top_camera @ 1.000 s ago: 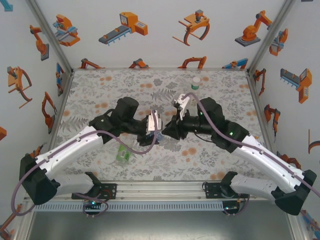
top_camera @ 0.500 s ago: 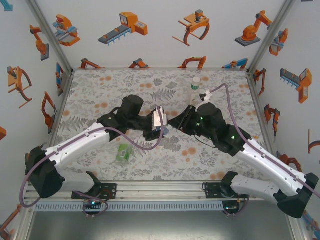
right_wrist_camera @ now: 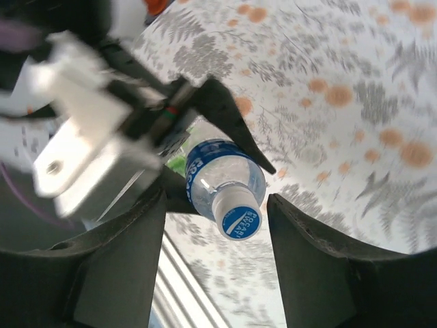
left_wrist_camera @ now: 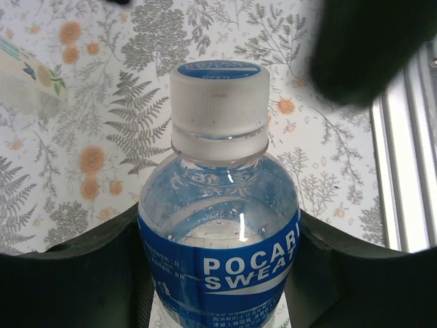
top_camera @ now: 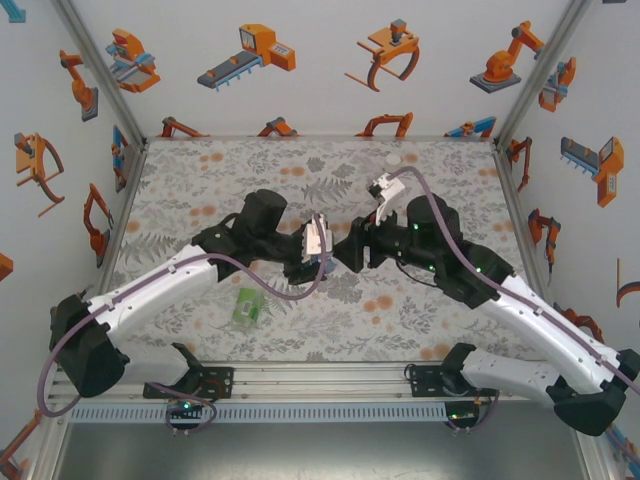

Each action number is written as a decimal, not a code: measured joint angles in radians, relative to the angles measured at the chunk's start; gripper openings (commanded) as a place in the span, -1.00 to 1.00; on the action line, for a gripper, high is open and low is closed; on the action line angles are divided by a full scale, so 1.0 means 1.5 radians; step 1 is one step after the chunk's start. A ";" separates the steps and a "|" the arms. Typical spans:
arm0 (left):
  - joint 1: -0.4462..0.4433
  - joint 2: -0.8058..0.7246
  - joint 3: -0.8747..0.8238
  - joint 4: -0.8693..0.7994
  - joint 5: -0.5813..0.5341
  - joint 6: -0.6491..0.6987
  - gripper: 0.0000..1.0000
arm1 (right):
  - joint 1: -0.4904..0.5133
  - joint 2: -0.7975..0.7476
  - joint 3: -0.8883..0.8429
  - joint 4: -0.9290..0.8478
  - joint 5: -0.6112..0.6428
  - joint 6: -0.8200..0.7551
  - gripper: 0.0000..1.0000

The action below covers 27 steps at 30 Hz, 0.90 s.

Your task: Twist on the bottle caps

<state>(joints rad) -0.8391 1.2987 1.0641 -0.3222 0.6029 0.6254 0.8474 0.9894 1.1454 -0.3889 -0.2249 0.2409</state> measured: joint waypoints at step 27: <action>0.000 -0.082 0.000 -0.117 0.098 0.012 -1.00 | 0.000 0.049 0.039 -0.102 -0.328 -0.528 -0.22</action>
<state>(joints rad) -0.8391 1.1755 1.0641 -0.4984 0.7498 0.6434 0.8474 1.0630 1.2041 -0.5419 -0.7174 -0.5518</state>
